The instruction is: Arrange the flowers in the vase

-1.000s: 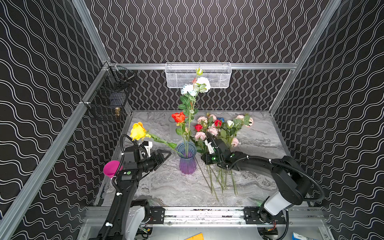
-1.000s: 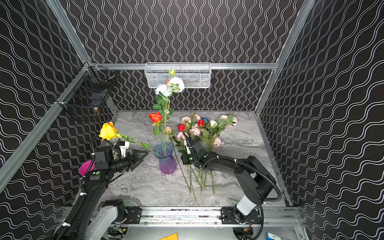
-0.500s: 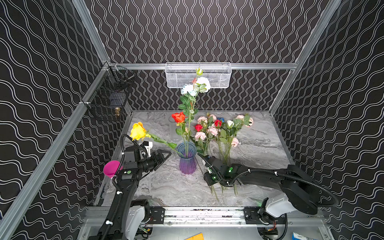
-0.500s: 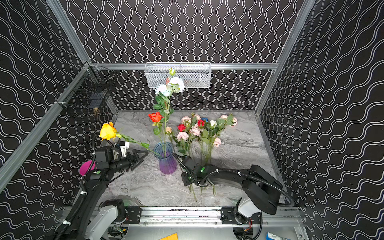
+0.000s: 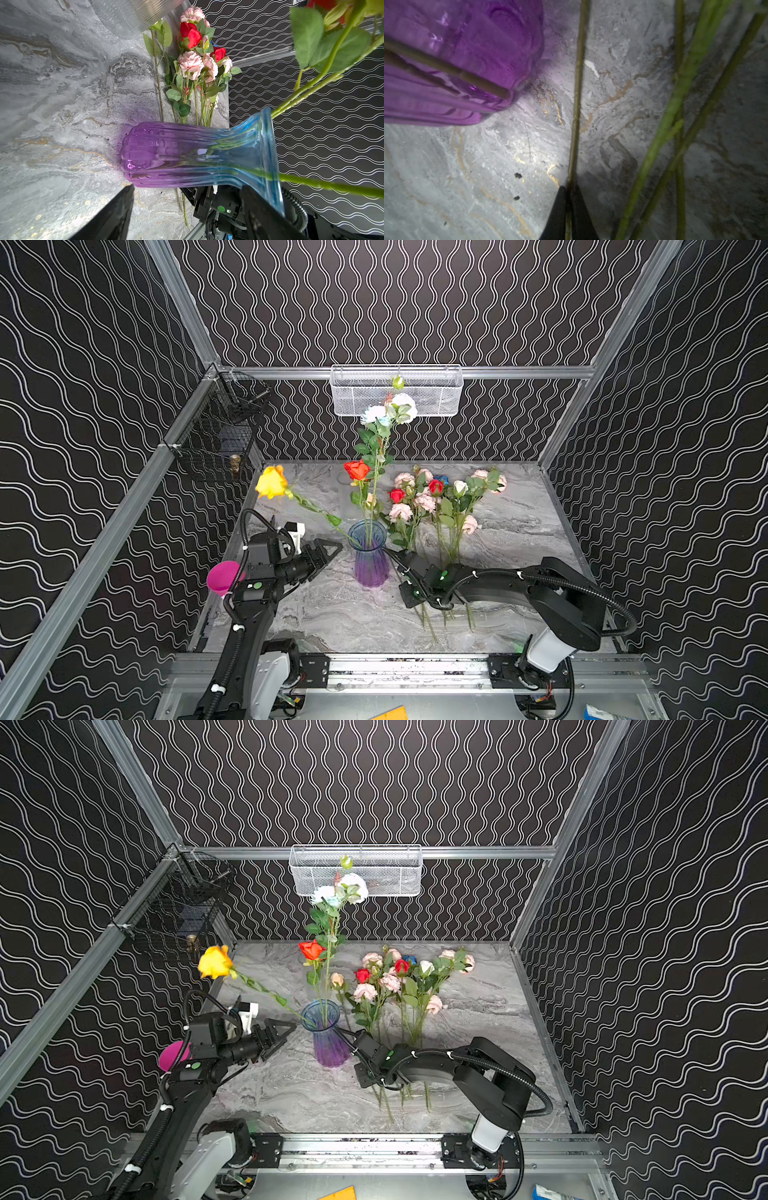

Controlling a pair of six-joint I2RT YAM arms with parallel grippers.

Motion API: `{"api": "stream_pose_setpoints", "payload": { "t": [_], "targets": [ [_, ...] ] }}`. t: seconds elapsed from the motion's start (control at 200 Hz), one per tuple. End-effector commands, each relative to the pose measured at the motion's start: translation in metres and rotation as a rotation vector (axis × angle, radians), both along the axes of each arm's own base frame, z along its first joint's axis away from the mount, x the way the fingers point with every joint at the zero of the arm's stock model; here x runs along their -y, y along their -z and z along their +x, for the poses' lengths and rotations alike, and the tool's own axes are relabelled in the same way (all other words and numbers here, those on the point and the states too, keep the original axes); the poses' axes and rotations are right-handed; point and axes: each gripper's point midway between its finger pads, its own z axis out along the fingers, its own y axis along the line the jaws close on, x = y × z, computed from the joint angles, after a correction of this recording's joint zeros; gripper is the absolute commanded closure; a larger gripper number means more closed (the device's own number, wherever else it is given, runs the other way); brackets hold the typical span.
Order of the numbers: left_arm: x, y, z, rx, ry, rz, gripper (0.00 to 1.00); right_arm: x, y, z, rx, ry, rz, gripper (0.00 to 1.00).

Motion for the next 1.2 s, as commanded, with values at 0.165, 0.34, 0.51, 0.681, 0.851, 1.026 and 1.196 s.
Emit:
{"api": "stream_pose_setpoints", "payload": {
  "t": [0.165,0.34,0.51,0.681,0.851,1.026,1.196],
  "targets": [
    [0.001,-0.005,0.002,0.035,0.020,0.008,0.16,0.030,0.001,-0.004,0.007,0.074,-0.080,1.00],
    [0.000,-0.005,0.002,0.035,0.015,0.014,0.16,0.034,-0.014,0.004,0.061,0.119,-0.040,1.00],
    [0.000,-0.005,0.002,0.032,0.013,0.020,0.16,0.032,-0.041,0.011,0.118,0.151,0.052,1.00],
    [0.000,-0.003,0.002,0.027,0.013,0.021,0.16,0.022,-0.078,0.013,0.179,0.109,0.172,1.00],
    [0.000,-0.003,0.002,0.024,0.019,0.018,0.16,0.022,-0.100,0.015,0.202,0.116,0.205,1.00],
    [-0.001,-0.005,0.002,0.035,0.012,0.023,0.16,0.041,-0.108,0.018,0.243,0.179,0.191,1.00],
    [-0.001,-0.003,0.002,0.025,0.014,0.024,0.16,0.071,-0.083,0.020,0.209,0.287,0.163,1.00]
  ]
}}
